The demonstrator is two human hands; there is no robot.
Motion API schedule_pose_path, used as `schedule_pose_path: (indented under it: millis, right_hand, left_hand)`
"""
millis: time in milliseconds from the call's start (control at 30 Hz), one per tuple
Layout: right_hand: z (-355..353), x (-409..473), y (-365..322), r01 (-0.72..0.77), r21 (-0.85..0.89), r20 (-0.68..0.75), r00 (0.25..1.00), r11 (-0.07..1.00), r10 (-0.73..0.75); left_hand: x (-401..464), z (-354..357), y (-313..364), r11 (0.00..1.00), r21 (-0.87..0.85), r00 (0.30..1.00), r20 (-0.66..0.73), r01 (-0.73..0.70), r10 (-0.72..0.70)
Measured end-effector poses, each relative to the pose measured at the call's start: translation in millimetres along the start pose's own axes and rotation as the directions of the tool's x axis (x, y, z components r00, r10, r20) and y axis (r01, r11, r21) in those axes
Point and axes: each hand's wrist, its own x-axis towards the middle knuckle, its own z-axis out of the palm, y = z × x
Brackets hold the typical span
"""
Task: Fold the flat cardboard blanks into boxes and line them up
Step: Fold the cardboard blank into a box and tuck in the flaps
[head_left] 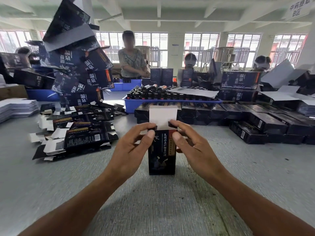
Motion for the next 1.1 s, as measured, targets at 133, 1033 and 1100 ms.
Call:
schedule_pose_path:
  millis: [133,1033,1100]
  right_hand:
    - [2,-1,-4,0.085,0.067,-0.091,0.993,0.994,-0.079]
    - [3,2,-14,0.149,0.120,-0.240,0.964,0.982,-0.116]
    - [3,2,-15,0.146,0.116,-0.242,0.964,0.982,-0.115]
  left_hand:
    - [0,1,3,0.999,0.000,0.999,-0.031,-0.033,0.033]
    - [-4,5,14,0.994,-0.009,0.990,-0.095,-0.107,0.105]
    - [-4,3,13,0.996,-0.019,0.992,-0.092,-0.085,0.082]
